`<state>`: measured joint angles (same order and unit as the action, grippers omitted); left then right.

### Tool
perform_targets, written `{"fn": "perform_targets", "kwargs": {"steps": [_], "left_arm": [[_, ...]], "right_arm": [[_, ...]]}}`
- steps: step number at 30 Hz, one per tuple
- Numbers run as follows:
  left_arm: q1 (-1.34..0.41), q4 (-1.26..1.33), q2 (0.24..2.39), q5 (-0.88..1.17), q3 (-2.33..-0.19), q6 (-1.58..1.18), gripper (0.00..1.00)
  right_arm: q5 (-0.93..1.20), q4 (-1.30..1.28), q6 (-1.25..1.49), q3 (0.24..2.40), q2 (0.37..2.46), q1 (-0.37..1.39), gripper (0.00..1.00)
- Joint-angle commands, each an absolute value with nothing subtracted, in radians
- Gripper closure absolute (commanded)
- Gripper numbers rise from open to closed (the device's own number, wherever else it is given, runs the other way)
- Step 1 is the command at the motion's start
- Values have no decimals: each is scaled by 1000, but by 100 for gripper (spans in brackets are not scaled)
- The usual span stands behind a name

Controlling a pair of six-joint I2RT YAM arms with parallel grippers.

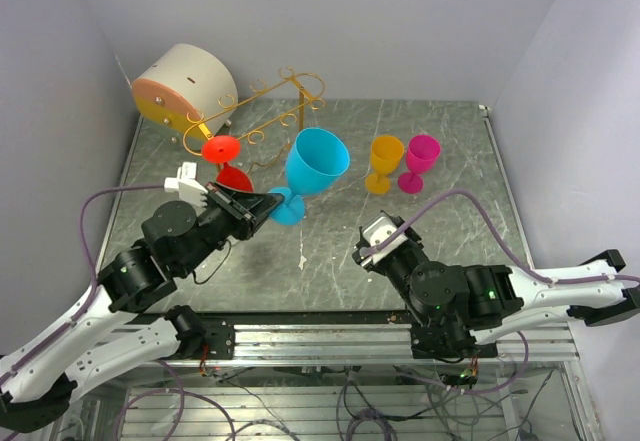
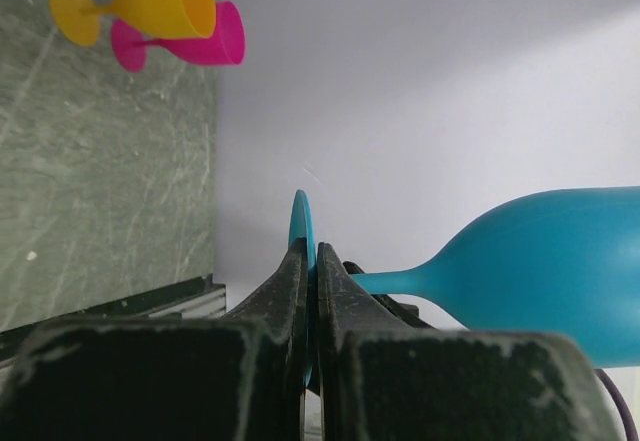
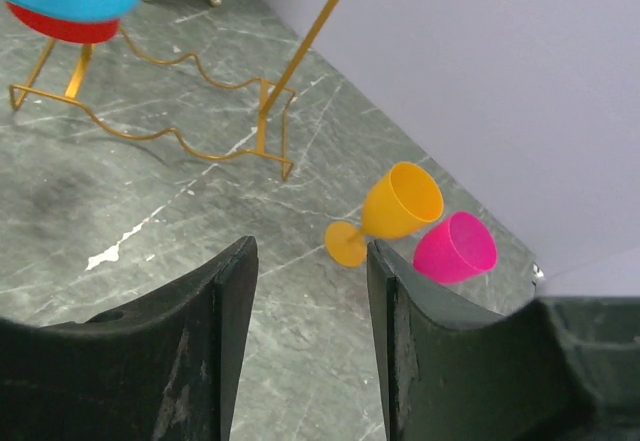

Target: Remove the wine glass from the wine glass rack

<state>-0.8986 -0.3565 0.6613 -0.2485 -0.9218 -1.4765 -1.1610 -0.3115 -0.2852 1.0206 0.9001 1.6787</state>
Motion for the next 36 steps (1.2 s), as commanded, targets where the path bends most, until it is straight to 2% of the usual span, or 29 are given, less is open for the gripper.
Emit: {"fn": "perform_targets", "kwargs": {"steps": [1,3,6,8,11,14,16,18,24,25,26,27,29,36], "left_arm": [[-895,-444,592,-392,-933,-1416,93],[-896,-473,559,-421,-935,-1404,93],[-896,-526,520,-456,-957,-1387,93],[-897,-562,505,-475,-979,-1372,93],[-896,-608,494,-493,-1017,-1339,93],[-896,-642,500,-500,-1054,-1289,93],[-895,-664,511,-508,-1081,-1239,93],[-897,-701,527,-514,-1111,-1190,93],[-897,-721,630,-443,-1173,-990,93],[-897,-717,654,-424,-1178,-962,93],[-897,-719,674,-407,-1185,-944,93],[-896,-722,692,-395,-1190,-928,93],[-897,-723,713,-380,-1188,-905,93],[-896,-717,691,-377,-1171,-875,93]], "right_arm": [[-1255,-258,-282,1008,906,1656,51],[-1219,-272,-252,1012,934,1581,49],[-1032,-372,-142,1087,993,1340,49],[-974,-397,-104,1118,1028,1272,50],[-866,-550,32,1278,1136,1153,51],[-633,-704,174,1449,1224,1015,55],[-443,-738,224,1520,1240,958,69],[-275,-742,254,1575,1230,941,100],[287,-678,310,1645,1183,941,98],[325,-683,324,1657,1183,940,83],[333,-691,333,1669,1181,941,70],[320,-703,339,1679,1176,940,64],[255,-736,338,1701,1171,940,56],[163,-801,308,1724,1169,940,55]]}}
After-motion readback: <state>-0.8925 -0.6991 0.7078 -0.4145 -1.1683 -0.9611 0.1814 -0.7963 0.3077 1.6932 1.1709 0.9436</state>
